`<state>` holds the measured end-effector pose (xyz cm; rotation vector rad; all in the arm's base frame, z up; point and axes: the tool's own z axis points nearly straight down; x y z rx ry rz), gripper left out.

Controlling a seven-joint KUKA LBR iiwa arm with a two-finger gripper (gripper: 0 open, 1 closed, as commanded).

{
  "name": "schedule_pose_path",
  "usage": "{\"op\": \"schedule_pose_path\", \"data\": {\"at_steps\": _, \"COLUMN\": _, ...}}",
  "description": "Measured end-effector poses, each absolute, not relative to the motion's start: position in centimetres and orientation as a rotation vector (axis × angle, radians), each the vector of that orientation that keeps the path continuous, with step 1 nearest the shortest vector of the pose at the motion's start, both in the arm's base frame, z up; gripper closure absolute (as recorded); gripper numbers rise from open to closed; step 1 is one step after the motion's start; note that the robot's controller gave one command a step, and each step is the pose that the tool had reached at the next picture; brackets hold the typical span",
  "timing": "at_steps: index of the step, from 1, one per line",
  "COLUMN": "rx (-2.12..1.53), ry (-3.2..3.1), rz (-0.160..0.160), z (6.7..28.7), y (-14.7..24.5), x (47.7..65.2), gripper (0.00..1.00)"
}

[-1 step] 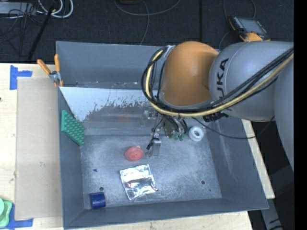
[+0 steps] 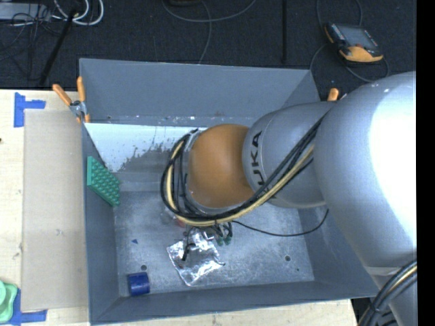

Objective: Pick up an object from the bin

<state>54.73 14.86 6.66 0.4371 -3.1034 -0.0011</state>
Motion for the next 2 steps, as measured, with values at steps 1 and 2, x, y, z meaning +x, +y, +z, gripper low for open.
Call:
{"op": "schedule_pose_path", "data": {"at_steps": 1, "rx": 0.43, "ry": -3.111, "rz": -0.001, "z": 7.0, "y": 14.8, "x": 55.0, "gripper": 1.0}}
{"op": "schedule_pose_path", "data": {"at_steps": 2, "rx": 0.407, "ry": -3.123, "rz": -0.002, "z": 20.7, "y": 14.7, "x": 52.7, "gripper": 1.0}}
